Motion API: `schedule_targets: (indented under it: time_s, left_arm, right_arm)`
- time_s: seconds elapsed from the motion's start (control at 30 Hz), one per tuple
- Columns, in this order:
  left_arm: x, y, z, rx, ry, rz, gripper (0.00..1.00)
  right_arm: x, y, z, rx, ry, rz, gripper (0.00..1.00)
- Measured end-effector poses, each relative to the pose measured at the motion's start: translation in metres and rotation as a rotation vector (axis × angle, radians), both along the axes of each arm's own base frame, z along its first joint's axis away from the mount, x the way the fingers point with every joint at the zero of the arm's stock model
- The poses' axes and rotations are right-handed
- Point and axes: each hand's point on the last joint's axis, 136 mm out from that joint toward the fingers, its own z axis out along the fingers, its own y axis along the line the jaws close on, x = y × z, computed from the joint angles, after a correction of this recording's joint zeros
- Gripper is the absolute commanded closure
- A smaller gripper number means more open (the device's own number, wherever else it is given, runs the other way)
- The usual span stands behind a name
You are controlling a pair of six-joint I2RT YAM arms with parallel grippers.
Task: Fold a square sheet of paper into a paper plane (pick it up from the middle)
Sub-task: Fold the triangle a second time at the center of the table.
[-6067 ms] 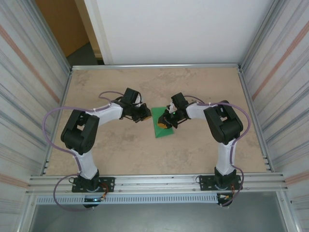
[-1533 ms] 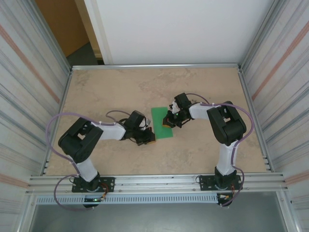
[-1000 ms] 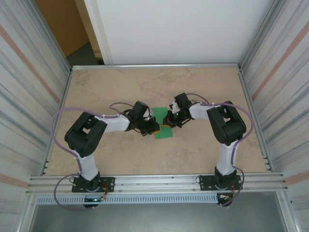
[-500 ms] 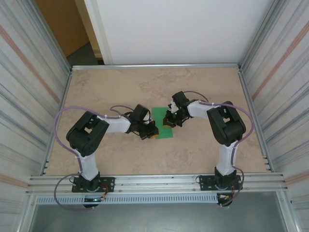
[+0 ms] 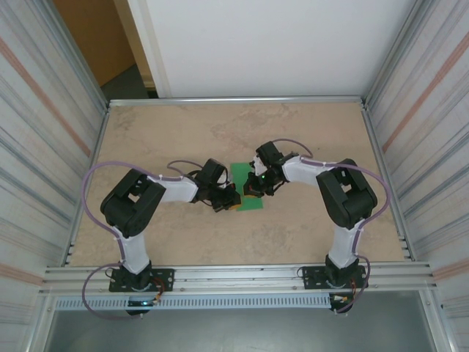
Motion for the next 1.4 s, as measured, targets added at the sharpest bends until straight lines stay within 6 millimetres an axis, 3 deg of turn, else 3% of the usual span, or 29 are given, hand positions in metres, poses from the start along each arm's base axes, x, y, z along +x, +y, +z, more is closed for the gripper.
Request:
schedule_targets:
  time_s: [0.2,0.47,0.83,0.97,1.07,1.23,1.3,1.4]
  left_arm:
    - [0.0,0.0,0.0,-0.004,0.001,0.003,1.0]
    - [-0.002,0.001,-0.002,-0.02,0.001,0.018,1.0]
    - [-0.004,0.002,-0.001,-0.04,-0.012,0.026,1.0]
    - [-0.004,0.002,0.002,-0.022,0.013,0.024,1.0]
    - [-0.004,0.001,0.005,-0.002,0.03,0.023,0.91]
    - [0.012,-0.007,0.027,-0.018,-0.013,0.021,0.82]
    - [0.021,-0.009,0.035,-0.035,-0.034,0.03,0.82]
    - [0.03,-0.008,0.037,-0.045,-0.048,0.044,0.82]
  right_arm:
    - [0.001,-0.003,-0.017,-0.012,0.032,-0.008,0.99]
    - [0.015,-0.016,-0.018,0.053,0.077,-0.053,0.98]
    - [0.084,-0.068,-0.015,0.07,0.03,-0.233,0.97]
    - [0.097,-0.081,-0.014,0.034,-0.008,-0.272,0.94]
    - [0.093,-0.081,-0.004,0.021,-0.039,-0.271,0.87]
    - [0.067,-0.071,0.025,0.022,-0.092,-0.244,0.68]
    - [0.053,-0.066,0.029,0.033,-0.087,-0.243,0.61]
    - [0.033,-0.058,0.023,0.053,-0.047,-0.243,0.6]
